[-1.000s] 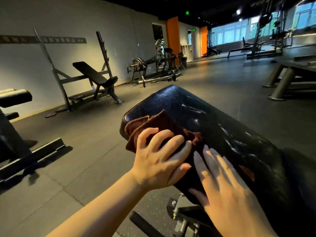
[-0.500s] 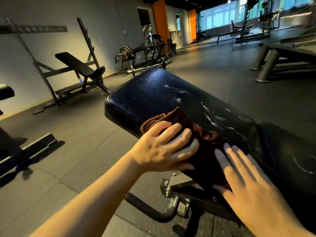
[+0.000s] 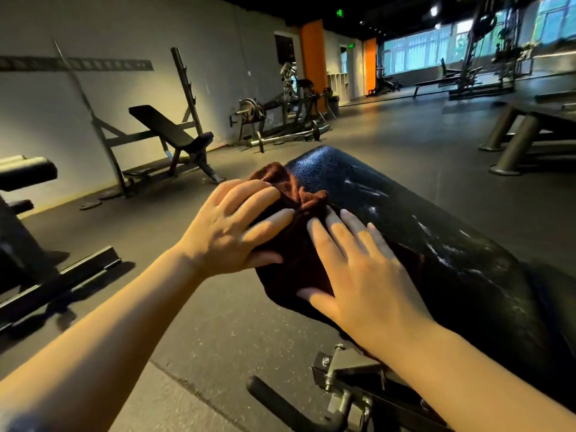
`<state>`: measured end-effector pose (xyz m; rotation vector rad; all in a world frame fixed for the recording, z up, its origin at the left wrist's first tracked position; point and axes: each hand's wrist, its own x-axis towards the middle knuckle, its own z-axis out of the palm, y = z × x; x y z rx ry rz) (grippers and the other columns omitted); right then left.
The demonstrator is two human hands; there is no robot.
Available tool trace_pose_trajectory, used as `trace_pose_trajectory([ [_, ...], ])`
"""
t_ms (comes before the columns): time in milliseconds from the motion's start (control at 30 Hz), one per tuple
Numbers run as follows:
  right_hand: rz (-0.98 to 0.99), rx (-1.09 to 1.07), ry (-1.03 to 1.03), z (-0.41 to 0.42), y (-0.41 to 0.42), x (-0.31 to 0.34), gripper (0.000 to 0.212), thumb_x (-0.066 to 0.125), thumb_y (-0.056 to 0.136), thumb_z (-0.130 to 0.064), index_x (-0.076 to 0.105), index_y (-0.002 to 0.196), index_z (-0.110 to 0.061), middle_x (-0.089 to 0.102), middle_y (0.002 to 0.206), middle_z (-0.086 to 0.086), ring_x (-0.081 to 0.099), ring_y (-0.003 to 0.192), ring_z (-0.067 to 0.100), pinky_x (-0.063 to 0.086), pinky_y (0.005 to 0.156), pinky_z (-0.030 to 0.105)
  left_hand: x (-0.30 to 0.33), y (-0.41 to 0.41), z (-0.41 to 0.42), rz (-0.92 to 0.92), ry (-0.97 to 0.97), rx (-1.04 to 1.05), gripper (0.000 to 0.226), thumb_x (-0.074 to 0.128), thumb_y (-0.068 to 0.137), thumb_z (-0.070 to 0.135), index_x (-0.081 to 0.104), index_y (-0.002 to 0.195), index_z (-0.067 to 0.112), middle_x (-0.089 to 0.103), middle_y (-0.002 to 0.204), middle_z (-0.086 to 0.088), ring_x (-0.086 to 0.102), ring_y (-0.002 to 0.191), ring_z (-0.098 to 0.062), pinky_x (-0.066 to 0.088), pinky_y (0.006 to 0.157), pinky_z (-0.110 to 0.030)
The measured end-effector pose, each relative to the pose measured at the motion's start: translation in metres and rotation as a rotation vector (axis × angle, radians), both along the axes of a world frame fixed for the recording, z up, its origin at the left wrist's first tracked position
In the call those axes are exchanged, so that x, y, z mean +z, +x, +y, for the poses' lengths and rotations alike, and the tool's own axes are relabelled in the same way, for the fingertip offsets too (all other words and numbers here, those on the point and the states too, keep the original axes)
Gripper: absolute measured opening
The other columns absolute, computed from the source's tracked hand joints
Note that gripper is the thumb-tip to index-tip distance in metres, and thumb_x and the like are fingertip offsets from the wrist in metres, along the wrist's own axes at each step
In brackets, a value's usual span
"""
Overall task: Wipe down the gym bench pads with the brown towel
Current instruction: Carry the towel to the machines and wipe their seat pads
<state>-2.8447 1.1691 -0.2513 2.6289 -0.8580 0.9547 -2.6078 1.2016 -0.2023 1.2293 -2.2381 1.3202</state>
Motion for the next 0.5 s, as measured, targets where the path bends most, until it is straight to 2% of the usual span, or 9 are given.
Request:
trace_pose_trajectory([
  [67,0.018,0.031,0.046,0.001,-0.002,-0.007,0.094,0.071,0.068,-0.053,0.036,0.143,-0.01,0.053,0.141,0.019,0.05,0.13,0.042,0.048,0.097,0.061,-0.003,-0.006,0.003,-0.067,-0.029,-0.058,0.056,0.037,0.101,0.056,0.044,0.135,0.012,0.043,0.132,-0.018,0.044,0.125,-0.036,0.034,0.108,-0.051],
  [100,-0.009,0.031,-0.002,0.001,-0.006,-0.01,0.097,0.075,0.066,-0.052,0.036,0.144,-0.01,0.053,0.141,0.019,0.049,0.131,0.042,0.049,0.097,0.06,-0.006,-0.011,0.007,-0.051,-0.028,-0.044,0.059,0.037,0.101,0.057,0.042,0.136,0.011,0.041,0.133,-0.019,0.043,0.126,-0.037,0.033,0.109,-0.053],
  [267,0.018,0.036,0.002,0.005,-0.024,-0.021,0.102,0.083,0.066,-0.042,0.035,0.15,-0.011,0.048,0.145,0.02,0.048,0.132,0.041,0.048,0.1,0.057,-0.021,-0.031,0.016,-0.033,-0.041,0.088,0.082,0.052,0.087,0.074,0.04,0.137,0.01,0.039,0.137,-0.016,0.039,0.13,-0.038,0.024,0.112,-0.064],
  [333,0.016,0.031,0.005,0.007,-0.036,-0.029,0.099,0.08,0.069,-0.041,0.034,0.151,-0.012,0.044,0.149,0.019,0.047,0.134,0.04,0.047,0.102,0.056,-0.024,-0.045,0.019,-0.085,-0.044,0.121,0.083,0.052,0.086,0.075,0.042,0.137,0.011,0.041,0.137,-0.014,0.041,0.13,-0.036,0.026,0.11,-0.065],
  [500,0.014,-0.026,-0.043,0.011,-0.082,-0.063,0.078,0.061,0.087,-0.044,0.029,0.151,-0.012,0.045,0.149,0.017,0.045,0.136,0.037,0.042,0.108,0.051,-0.05,-0.1,0.018,-0.14,0.028,0.074,0.068,0.044,0.095,0.064,0.048,0.135,0.009,0.058,0.132,-0.014,0.046,0.127,-0.033,0.029,0.106,-0.056],
])
